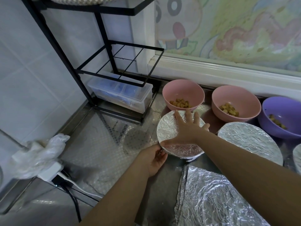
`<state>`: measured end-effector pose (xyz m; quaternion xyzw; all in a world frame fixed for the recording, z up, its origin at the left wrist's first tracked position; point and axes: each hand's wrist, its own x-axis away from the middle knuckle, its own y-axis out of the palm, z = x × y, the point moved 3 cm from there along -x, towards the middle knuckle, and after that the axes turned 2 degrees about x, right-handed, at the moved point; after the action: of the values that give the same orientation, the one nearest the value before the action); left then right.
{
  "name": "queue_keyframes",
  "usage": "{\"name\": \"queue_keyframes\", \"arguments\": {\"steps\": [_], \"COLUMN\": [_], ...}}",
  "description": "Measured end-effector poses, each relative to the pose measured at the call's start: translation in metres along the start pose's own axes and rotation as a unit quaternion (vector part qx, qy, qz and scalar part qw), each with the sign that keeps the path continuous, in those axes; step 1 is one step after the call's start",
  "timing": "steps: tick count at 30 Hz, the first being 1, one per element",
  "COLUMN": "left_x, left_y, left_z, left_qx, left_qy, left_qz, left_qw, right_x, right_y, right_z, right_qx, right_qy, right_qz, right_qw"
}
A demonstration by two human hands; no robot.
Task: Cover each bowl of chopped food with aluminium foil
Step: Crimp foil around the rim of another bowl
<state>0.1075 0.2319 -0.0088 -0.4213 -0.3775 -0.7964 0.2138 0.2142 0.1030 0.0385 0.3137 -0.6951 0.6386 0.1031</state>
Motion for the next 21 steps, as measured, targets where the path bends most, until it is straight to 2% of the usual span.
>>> {"name": "queue_keyframes", "arguments": {"steps": [6, 9, 12, 16, 19, 21], "left_x": [-0.001, -0.001, -0.001, 0.003, 0.004, 0.001], "left_y": [-0.010, -0.018, -0.026, -0.028, -0.026, -0.025], "left_z": [-0.003, -0.006, -0.008, -0.002, 0.004, 0.009], "left_qx": [-0.029, -0.137, -0.304, -0.390, -0.452, -0.483], "left_qy": [0.041, 0.081, 0.185, 0.310, 0.349, 0.349], "left_qz": [-0.048, -0.104, -0.106, -0.067, -0.059, -0.062], "left_qw": [0.998, 0.982, 0.929, 0.864, 0.819, 0.800], "right_x": [0.001, 0.001, 0.000, 0.000, 0.001, 0.001], "right_y": [0.000, 0.000, 0.000, 0.000, 0.000, 0.000], "right_z": [0.000, 0.000, 0.001, 0.001, 0.000, 0.000], "right_qx": [0.002, 0.002, 0.003, 0.002, 0.005, 0.007], "right_qy": [0.000, 0.000, -0.001, -0.003, -0.001, 0.000], "right_qz": [-0.001, -0.002, -0.001, -0.002, 0.000, -0.001], "right_qw": [1.000, 1.000, 1.000, 1.000, 1.000, 1.000]}}
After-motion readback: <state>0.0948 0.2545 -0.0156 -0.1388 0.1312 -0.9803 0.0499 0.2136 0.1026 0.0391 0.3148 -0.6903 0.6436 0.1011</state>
